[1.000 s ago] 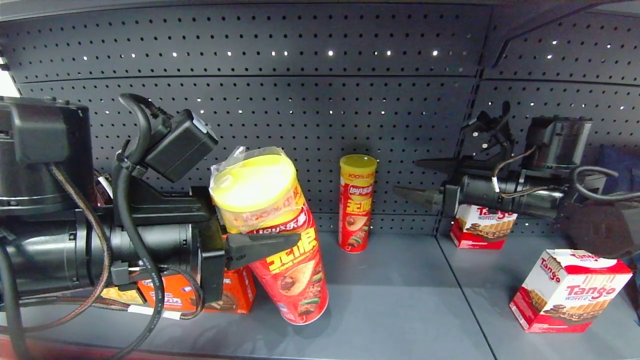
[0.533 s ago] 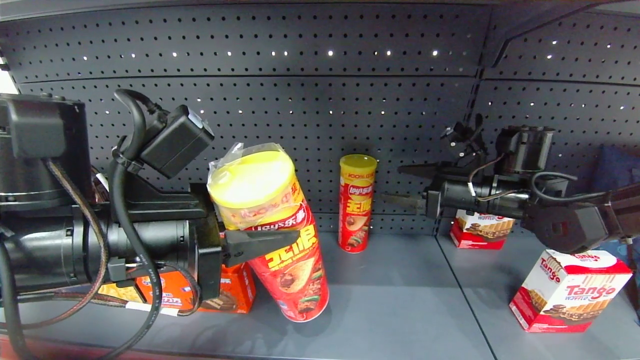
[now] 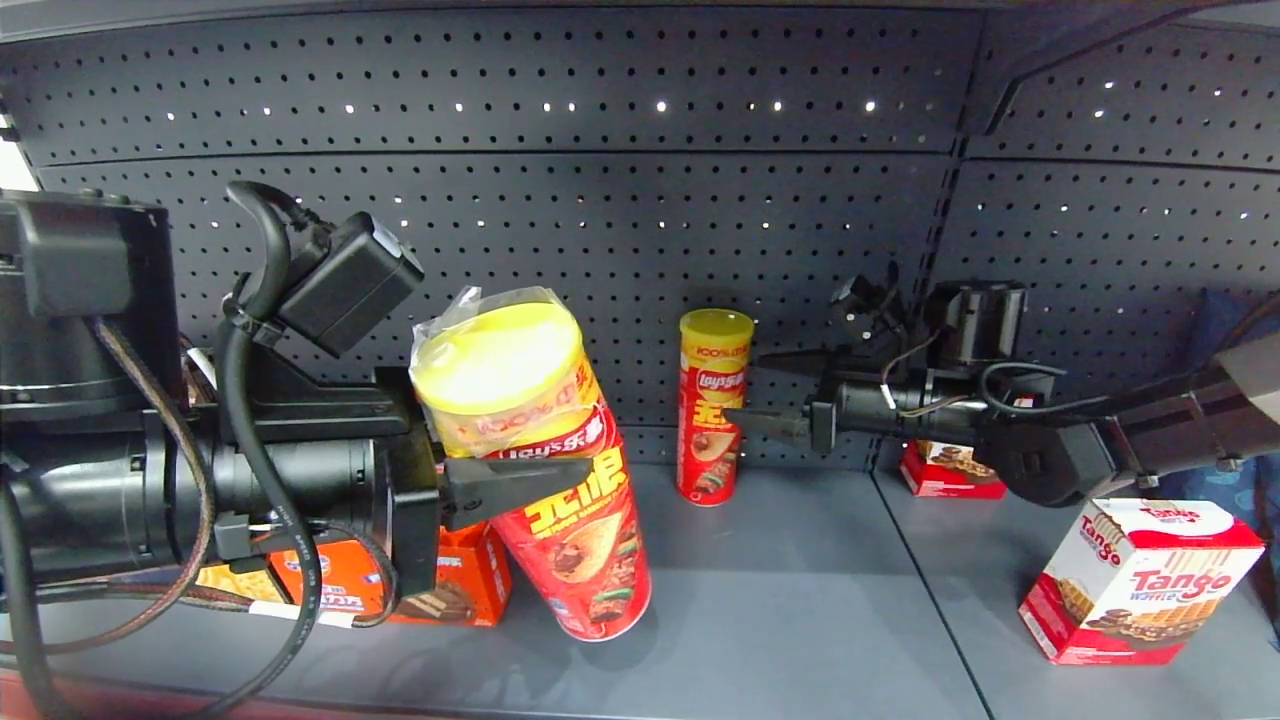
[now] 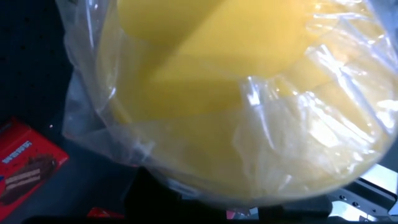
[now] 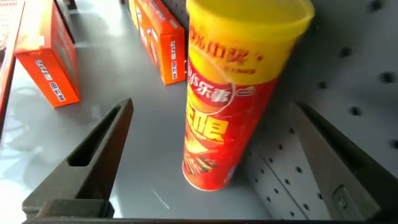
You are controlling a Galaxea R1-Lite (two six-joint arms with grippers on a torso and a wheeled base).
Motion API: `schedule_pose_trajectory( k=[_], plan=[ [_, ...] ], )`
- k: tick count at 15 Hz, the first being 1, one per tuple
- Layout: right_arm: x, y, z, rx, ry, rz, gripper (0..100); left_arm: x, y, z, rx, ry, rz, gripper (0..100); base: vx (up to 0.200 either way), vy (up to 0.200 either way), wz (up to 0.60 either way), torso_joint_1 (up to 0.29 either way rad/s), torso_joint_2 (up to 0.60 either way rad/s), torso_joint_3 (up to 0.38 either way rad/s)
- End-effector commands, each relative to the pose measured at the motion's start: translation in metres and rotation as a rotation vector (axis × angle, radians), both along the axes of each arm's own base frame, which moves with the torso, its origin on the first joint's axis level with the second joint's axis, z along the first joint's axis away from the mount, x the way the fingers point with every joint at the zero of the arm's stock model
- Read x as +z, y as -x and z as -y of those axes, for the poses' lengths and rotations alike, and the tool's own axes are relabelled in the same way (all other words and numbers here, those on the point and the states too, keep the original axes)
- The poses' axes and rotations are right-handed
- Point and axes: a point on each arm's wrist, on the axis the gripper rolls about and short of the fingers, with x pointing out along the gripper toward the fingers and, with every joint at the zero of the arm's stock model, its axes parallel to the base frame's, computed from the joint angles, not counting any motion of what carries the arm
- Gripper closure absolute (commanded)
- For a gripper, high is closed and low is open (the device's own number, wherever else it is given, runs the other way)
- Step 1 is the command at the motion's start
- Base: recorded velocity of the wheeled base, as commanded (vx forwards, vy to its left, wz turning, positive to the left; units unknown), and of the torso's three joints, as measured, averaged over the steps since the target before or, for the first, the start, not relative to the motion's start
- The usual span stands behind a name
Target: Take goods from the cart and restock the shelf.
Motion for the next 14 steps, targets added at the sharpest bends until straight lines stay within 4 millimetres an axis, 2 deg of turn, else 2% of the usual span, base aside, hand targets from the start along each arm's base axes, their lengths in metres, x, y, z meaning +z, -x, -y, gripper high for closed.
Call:
schedule_pose_trajectory(
  k=[1,10,14],
  plan=[
    [-0.015,-0.007,-0.008,0.011,0.004,-0.013,0,-0.001,-0.001,-0.001,0.008,-0.001,-0.004,100,0.000,0.000,0.00,0.000,0.00,0.000],
    [-0.048,-0.020,-0.027,0.040,0.024,-0.063,0,0.002,0.000,-0.007,0.031,0.002,0.002,100,0.000,0.000,0.00,0.000,0.00,0.000],
    [-0.056,-0.025,-0.031,0.045,0.029,-0.075,0,0.002,0.001,-0.009,0.032,0.003,0.004,100,0.000,0.000,0.00,0.000,0.00,0.000]
  ],
)
